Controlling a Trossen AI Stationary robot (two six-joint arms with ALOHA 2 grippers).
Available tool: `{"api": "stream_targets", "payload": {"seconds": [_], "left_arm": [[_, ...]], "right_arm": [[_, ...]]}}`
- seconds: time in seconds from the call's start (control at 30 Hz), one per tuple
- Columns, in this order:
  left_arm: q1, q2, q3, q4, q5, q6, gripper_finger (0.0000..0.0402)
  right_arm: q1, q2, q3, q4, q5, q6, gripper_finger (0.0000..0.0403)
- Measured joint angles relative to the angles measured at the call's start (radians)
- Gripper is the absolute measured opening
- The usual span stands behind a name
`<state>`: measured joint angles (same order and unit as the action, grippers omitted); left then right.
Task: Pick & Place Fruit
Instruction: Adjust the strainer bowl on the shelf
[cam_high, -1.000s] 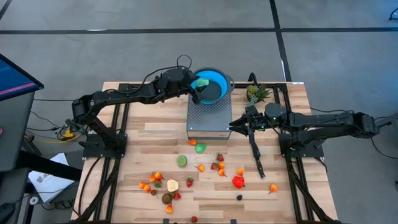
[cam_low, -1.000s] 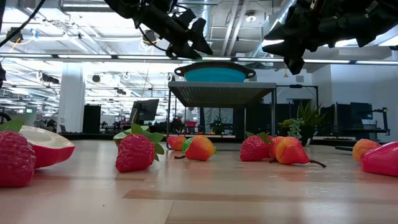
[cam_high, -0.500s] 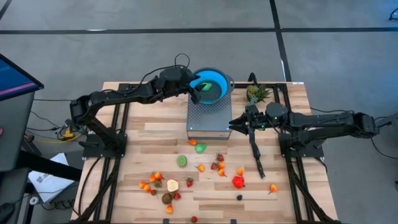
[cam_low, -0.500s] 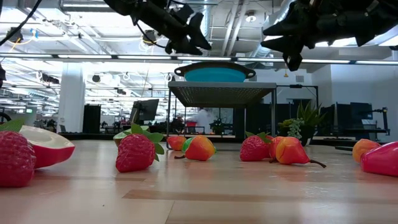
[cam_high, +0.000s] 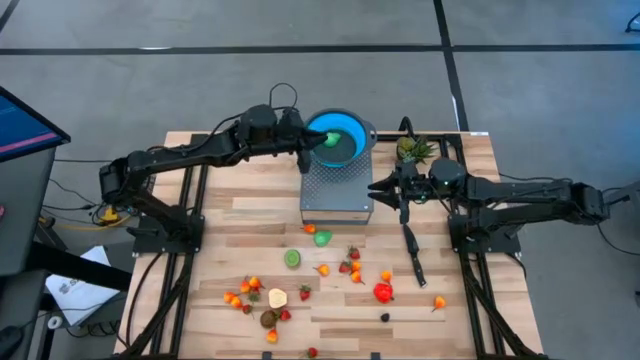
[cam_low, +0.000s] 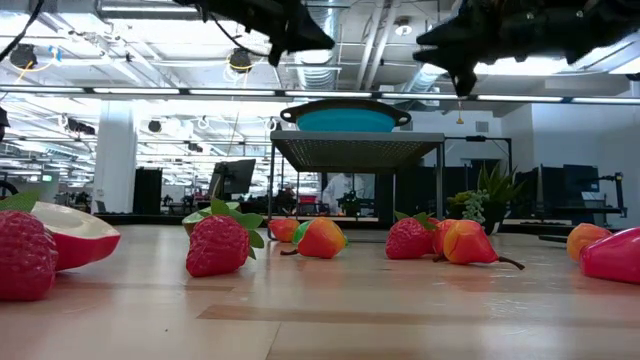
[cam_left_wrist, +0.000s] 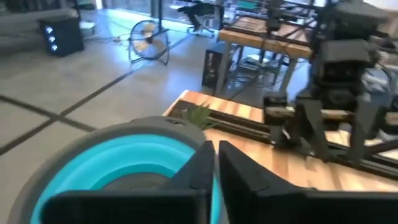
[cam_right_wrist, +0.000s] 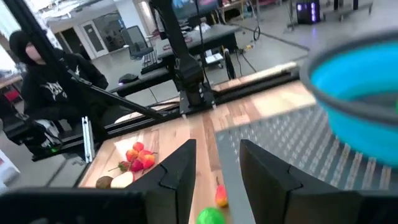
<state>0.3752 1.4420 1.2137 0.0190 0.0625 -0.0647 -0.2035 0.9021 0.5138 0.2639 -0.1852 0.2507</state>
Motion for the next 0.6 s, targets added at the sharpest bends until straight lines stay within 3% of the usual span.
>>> {"api": "stream_targets", "payload": {"seconds": [0.13, 0.37, 0.6], "left_arm": [[-0.011, -0.067, -0.054, 0.006, 0.005, 0.007, 0.0005], [-0.054, -0.287, -0.333, 0.184, -0.017, -0.003, 0.0001], [-0.123, -0.528, -0.522, 0.217, -0.165, -0.008, 0.0001]], "right_arm": [[0.000, 0.006, 0.087, -0.119, 0.000, -0.070, 0.0116], [-0.003, 0.116, 0.263, -0.320, 0.002, -0.217, 0.0093], [0.001, 0.308, 0.500, -0.549, 0.031, -0.447, 0.0084]]}}
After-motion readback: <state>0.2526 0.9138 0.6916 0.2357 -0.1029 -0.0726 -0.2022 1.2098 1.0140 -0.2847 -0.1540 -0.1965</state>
